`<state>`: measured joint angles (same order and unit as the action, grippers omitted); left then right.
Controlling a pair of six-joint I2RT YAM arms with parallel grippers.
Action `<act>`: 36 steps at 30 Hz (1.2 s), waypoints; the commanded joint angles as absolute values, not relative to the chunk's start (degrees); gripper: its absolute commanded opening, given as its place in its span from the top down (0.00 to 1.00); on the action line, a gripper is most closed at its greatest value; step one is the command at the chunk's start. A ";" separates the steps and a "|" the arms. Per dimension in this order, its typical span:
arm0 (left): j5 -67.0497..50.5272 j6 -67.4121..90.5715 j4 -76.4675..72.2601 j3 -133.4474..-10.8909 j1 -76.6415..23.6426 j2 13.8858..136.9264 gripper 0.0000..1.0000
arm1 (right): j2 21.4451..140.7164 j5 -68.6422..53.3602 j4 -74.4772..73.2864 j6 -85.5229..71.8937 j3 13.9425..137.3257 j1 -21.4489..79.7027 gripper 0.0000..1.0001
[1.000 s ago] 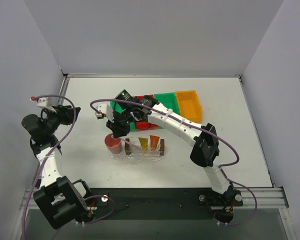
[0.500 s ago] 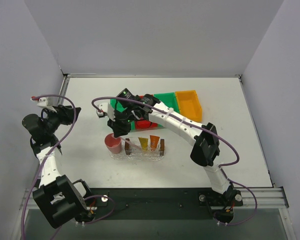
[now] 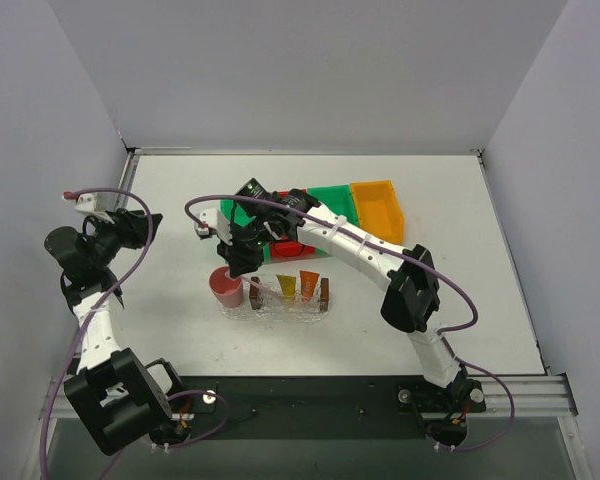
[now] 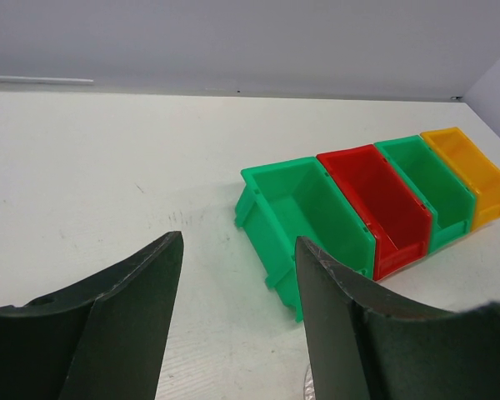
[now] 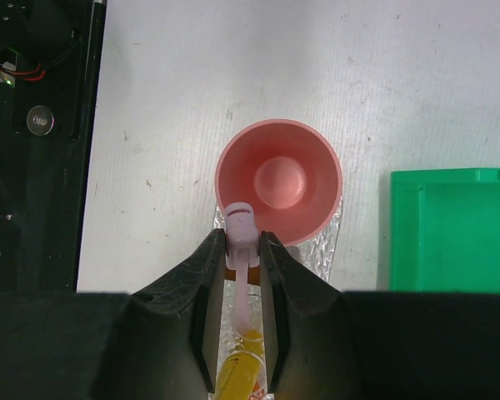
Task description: Prepare toiletry sets of a toothbrush and toothpaste on the tray
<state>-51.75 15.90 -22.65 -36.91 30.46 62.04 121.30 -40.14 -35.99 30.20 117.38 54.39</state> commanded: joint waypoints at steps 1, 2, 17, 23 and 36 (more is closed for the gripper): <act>-52.21 15.91 -25.14 -39.73 30.24 62.31 0.34 | 120.06 -42.98 -36.83 32.17 117.25 54.14 1.00; -52.12 15.91 -25.05 -39.73 30.32 62.23 0.34 | 120.06 -43.07 -36.83 32.34 117.16 54.14 1.00; -52.03 16.00 -25.31 -39.46 30.15 62.67 0.34 | 120.50 -43.33 -37.44 34.01 116.98 54.32 1.00; -52.12 16.08 -25.31 -39.29 30.15 62.75 0.34 | 120.59 -43.24 -37.79 34.54 117.60 54.40 1.00; -52.12 16.17 -25.49 -39.37 30.15 62.84 0.34 | 121.46 -42.89 -38.93 35.95 119.70 54.58 1.00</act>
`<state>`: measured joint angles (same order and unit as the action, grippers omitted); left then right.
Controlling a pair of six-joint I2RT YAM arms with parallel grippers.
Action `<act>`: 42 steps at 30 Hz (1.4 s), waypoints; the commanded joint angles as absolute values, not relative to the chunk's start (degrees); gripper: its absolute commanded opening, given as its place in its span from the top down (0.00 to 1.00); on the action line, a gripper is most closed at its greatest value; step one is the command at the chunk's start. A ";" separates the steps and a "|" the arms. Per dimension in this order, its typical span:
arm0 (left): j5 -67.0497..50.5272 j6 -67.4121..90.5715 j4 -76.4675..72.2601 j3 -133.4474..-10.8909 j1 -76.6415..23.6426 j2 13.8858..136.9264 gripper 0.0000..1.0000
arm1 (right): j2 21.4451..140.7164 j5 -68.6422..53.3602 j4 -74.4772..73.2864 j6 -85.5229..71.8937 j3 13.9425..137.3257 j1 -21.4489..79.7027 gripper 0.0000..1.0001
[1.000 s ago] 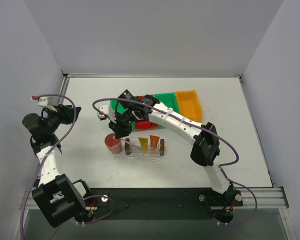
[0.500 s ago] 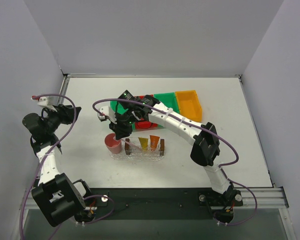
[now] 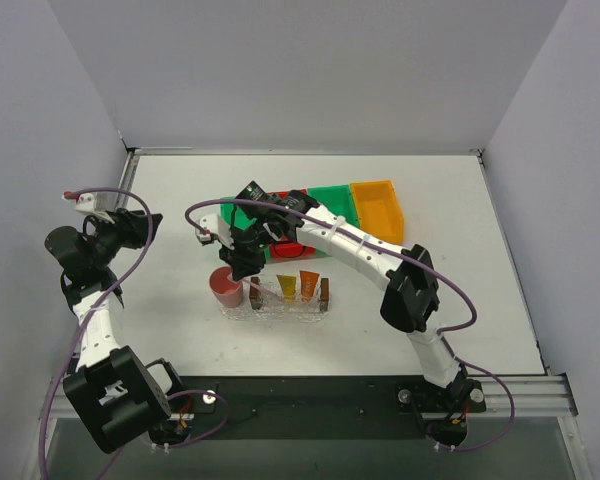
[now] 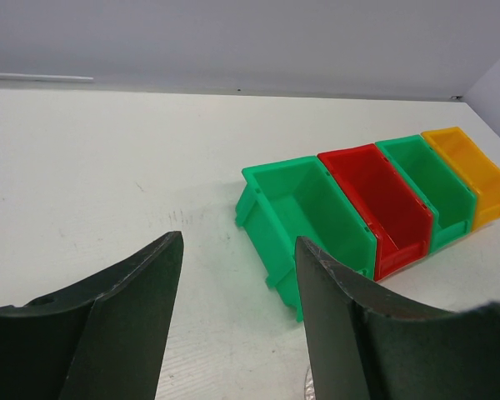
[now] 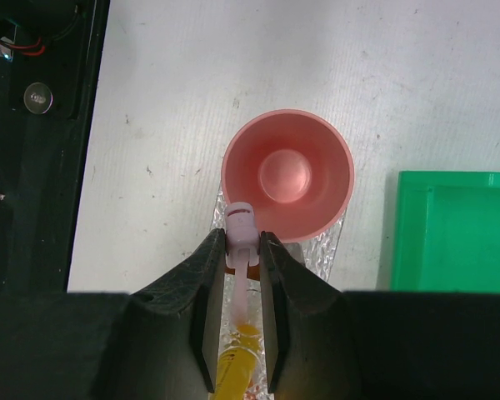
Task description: Prepare toiletry sets of a toothbrush and toothpaste on the tray
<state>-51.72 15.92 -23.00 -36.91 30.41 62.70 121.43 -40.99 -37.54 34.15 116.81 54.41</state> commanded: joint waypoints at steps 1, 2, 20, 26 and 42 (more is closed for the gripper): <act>-52.12 16.00 -25.49 -39.20 30.15 62.84 0.34 | 121.55 -42.80 -39.02 35.95 119.97 54.58 1.00; -52.12 16.00 -25.49 -39.20 30.23 62.84 0.34 | 121.64 -42.80 -39.11 35.95 120.23 54.58 1.00; -52.12 15.82 -25.49 -39.46 30.15 63.37 0.34 | 122.34 -42.89 -40.08 37.79 120.41 54.93 1.00; -52.12 15.82 -25.49 -39.55 30.15 63.72 0.34 | 122.87 -43.07 -40.52 38.58 120.76 54.93 1.00; -52.12 15.65 -25.49 -39.73 30.15 63.98 0.34 | 123.49 -43.24 -41.04 38.85 120.85 55.02 1.00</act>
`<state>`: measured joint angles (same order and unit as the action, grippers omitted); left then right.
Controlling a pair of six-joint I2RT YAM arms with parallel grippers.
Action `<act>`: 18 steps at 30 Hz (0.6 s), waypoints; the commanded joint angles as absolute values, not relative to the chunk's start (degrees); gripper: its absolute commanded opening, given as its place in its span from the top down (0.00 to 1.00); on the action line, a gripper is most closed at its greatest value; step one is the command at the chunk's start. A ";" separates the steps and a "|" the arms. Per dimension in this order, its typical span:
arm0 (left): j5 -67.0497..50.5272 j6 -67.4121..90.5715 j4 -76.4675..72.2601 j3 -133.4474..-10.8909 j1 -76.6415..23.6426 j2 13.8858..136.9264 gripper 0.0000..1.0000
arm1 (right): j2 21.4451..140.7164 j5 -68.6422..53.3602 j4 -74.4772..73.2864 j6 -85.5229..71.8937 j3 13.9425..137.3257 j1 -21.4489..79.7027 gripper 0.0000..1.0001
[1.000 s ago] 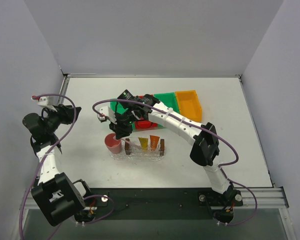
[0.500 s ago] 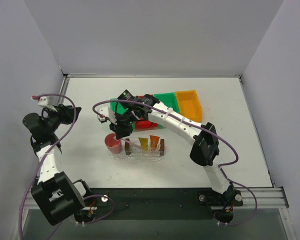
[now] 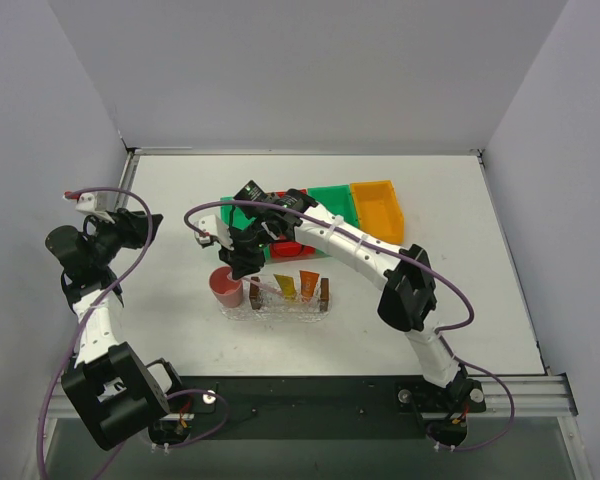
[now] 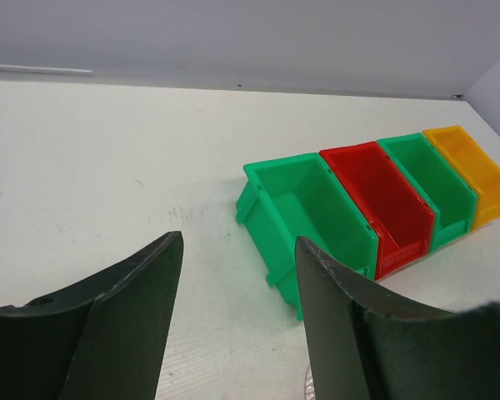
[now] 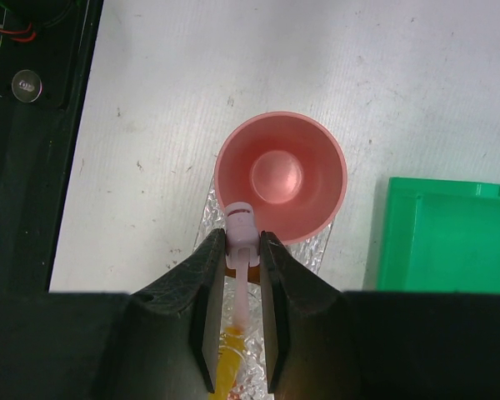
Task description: Prepare toiletry sets of a toothbrush and toothpaste on the tray
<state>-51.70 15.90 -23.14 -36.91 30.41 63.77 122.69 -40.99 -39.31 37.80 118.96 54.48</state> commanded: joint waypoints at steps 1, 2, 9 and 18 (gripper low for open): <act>-52.12 15.64 -25.49 -39.64 30.15 63.98 0.34 | 123.49 -43.07 -40.96 38.76 120.94 55.02 0.99; -52.12 15.64 -25.58 -39.55 30.15 63.98 0.34 | 123.40 -42.98 -40.96 38.67 121.11 55.11 0.98; -52.21 15.56 -25.66 -39.37 30.15 63.99 0.34 | 123.57 -41.84 -40.96 38.15 121.46 55.37 0.90; -52.21 15.56 -25.66 -39.20 30.15 63.98 0.34 | 123.49 -40.87 -40.96 37.62 121.99 55.46 0.80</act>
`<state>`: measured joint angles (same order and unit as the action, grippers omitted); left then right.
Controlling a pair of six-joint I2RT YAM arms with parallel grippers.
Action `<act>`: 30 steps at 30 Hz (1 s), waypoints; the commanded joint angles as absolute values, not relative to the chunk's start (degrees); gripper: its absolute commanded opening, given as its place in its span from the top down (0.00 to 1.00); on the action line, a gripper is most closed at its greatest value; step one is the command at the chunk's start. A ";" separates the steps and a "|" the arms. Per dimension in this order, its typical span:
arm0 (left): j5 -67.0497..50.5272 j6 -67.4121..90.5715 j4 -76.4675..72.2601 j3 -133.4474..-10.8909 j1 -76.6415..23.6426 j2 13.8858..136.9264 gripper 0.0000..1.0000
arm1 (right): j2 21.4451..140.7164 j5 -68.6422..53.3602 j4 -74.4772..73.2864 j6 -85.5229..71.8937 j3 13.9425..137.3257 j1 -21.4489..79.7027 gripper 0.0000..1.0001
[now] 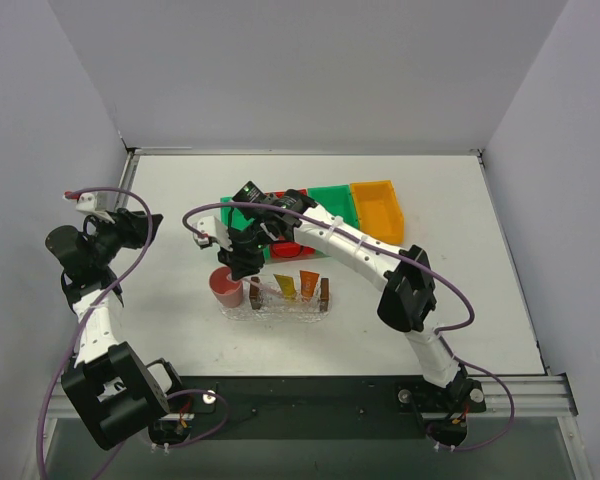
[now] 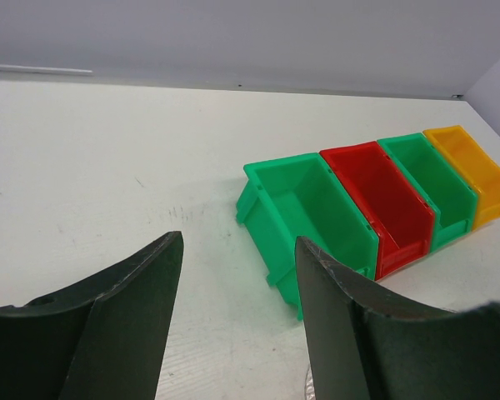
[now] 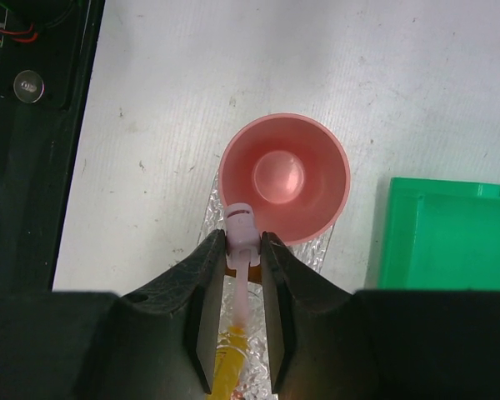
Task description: Prepare toiletry sets of a toothbrush and toothpaste on the tray
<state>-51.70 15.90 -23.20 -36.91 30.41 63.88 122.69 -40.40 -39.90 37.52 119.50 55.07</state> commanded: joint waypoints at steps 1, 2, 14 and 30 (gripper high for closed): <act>-52.21 15.47 -25.75 -39.20 30.15 63.90 0.34 | 123.49 -40.70 -40.96 37.62 121.99 55.46 0.78; -52.21 15.56 -25.75 -39.20 30.15 63.98 0.34 | 123.57 -40.35 -40.87 37.62 121.99 55.46 0.77; -52.29 15.38 -25.93 -38.85 30.15 63.98 0.34 | 123.66 -39.99 -40.96 37.18 122.08 55.46 0.72; -52.73 15.56 -26.02 -39.46 30.15 64.07 0.34 | 119.36 -34.90 -42.97 41.48 117.86 56.69 0.60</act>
